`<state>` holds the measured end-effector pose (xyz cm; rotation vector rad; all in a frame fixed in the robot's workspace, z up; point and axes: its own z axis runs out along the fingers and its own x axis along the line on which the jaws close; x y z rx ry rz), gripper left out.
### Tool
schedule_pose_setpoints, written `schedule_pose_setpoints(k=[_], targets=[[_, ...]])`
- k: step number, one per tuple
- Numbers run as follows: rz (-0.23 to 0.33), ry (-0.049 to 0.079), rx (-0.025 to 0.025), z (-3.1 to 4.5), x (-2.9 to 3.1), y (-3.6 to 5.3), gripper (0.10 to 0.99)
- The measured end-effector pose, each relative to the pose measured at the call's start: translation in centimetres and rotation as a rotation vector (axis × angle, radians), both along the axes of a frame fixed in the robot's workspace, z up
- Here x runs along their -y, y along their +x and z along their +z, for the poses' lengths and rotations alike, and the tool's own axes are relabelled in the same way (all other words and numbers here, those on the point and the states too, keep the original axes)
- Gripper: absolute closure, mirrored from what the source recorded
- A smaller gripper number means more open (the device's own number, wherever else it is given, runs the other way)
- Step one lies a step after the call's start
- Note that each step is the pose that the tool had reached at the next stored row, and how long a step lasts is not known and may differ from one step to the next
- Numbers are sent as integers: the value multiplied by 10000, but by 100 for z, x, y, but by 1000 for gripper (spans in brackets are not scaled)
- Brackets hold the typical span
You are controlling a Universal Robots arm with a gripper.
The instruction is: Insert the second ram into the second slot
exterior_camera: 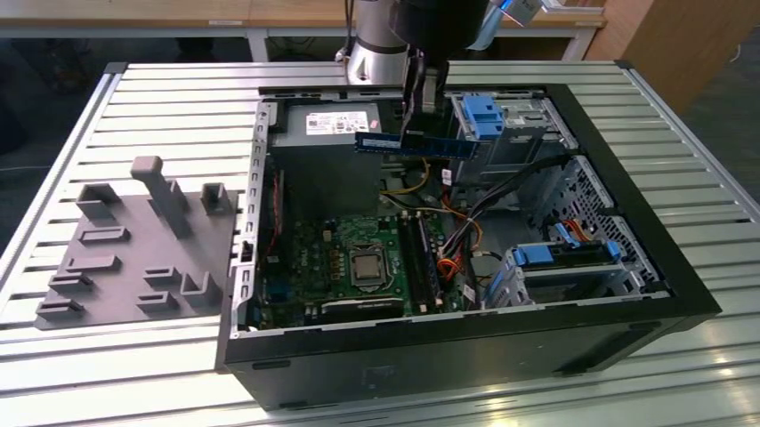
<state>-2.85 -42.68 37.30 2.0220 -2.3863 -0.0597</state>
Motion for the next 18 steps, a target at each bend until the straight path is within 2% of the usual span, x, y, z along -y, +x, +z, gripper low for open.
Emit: schedule_pose_setpoints(k=[18], targets=[[-102,0,0,0,0,0,953]])
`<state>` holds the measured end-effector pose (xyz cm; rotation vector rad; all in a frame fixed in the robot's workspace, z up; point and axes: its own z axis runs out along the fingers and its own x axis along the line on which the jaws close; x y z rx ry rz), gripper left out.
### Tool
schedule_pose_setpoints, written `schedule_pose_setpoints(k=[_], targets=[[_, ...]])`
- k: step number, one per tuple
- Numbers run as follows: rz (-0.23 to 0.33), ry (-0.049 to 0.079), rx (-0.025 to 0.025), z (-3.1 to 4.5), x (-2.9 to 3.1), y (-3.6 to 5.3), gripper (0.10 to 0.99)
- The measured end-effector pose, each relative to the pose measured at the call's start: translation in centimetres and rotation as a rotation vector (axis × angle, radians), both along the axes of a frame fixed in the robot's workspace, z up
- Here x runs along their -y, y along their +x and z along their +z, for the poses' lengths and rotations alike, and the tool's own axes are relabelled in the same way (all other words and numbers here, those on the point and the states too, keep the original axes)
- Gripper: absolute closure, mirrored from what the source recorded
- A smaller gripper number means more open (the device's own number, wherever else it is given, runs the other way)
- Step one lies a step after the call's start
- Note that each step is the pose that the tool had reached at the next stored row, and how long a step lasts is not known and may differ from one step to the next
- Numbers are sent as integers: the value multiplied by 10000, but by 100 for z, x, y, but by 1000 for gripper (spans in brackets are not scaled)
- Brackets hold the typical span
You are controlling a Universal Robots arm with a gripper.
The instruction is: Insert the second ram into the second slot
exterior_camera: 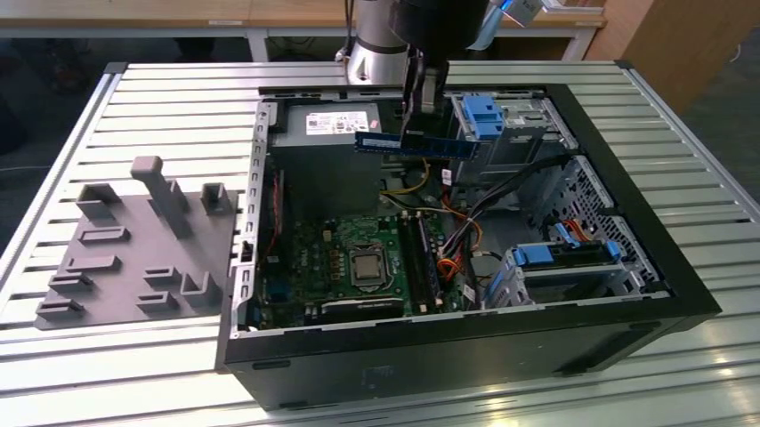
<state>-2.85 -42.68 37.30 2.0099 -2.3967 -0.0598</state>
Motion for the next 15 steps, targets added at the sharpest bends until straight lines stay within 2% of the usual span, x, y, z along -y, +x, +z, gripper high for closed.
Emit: schedule_pose_setpoints(k=[15], targets=[[-105,0,0,0,0,0,953]])
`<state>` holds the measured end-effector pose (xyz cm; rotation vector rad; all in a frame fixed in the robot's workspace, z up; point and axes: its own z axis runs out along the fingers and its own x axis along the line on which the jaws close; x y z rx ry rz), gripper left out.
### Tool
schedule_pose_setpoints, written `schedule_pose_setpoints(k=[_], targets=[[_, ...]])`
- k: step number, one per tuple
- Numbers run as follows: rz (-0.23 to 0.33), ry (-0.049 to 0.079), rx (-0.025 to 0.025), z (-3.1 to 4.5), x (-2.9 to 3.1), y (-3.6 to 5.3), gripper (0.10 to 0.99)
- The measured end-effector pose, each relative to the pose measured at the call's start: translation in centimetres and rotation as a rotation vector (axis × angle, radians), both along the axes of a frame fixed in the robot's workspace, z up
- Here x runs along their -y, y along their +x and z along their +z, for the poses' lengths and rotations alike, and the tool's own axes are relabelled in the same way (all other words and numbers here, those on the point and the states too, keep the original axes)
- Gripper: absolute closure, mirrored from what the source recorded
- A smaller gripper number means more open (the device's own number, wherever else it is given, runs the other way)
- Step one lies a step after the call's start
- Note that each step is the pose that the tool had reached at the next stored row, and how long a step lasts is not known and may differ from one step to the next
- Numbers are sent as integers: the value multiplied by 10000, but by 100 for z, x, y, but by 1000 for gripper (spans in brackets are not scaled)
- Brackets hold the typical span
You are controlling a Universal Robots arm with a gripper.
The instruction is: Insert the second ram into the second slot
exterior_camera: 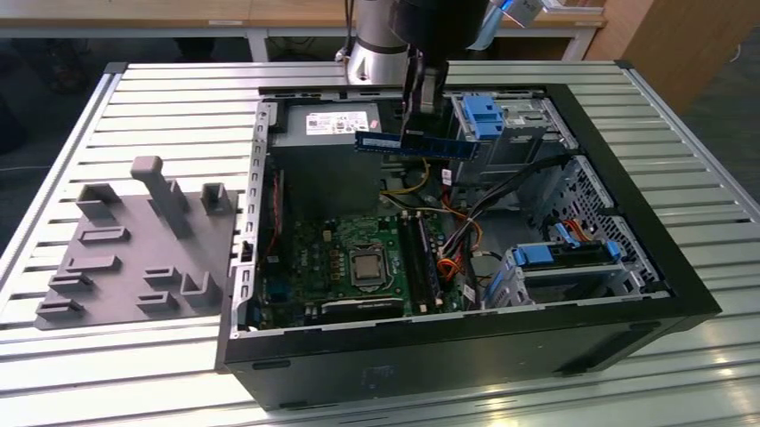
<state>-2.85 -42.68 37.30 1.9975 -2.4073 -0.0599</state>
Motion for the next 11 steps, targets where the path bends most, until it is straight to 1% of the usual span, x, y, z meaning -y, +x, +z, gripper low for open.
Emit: schedule_pose_setpoints(k=[11], targets=[[-171,0,0,0,0,0,953]])
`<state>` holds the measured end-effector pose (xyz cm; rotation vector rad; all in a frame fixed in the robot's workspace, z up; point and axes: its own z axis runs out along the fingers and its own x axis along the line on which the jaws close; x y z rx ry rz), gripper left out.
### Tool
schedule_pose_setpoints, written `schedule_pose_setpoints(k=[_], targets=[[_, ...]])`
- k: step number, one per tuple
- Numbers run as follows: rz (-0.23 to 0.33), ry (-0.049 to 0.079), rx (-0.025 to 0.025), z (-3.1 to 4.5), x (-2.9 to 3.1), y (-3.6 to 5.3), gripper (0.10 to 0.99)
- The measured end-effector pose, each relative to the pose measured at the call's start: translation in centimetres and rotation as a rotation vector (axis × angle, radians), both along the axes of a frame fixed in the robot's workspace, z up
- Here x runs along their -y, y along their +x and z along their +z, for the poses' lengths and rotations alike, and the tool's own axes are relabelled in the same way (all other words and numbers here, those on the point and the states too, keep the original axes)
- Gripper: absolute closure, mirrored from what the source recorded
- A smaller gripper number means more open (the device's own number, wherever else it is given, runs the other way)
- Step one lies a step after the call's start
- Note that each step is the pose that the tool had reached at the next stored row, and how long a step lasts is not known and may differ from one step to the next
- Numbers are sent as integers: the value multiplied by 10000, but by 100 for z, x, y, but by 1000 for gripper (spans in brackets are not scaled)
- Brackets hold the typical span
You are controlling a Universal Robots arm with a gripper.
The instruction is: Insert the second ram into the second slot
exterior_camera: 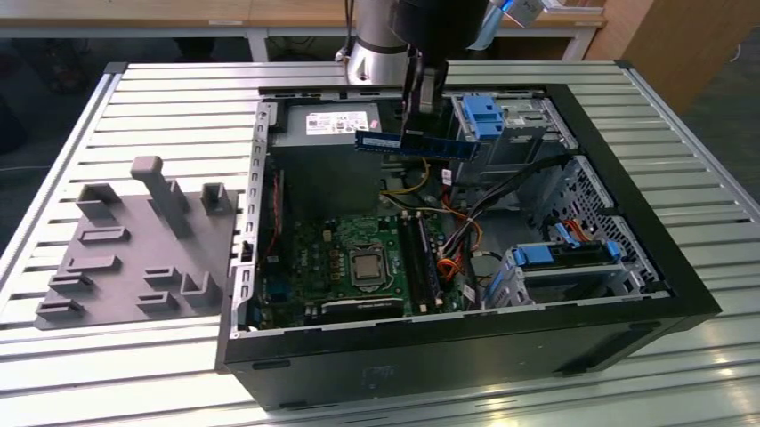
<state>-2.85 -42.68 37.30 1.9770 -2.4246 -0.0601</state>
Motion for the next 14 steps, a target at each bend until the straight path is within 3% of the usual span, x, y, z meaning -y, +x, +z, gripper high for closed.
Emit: schedule_pose_setpoints(k=[14], targets=[[-171,0,0,-1,0,0,953]])
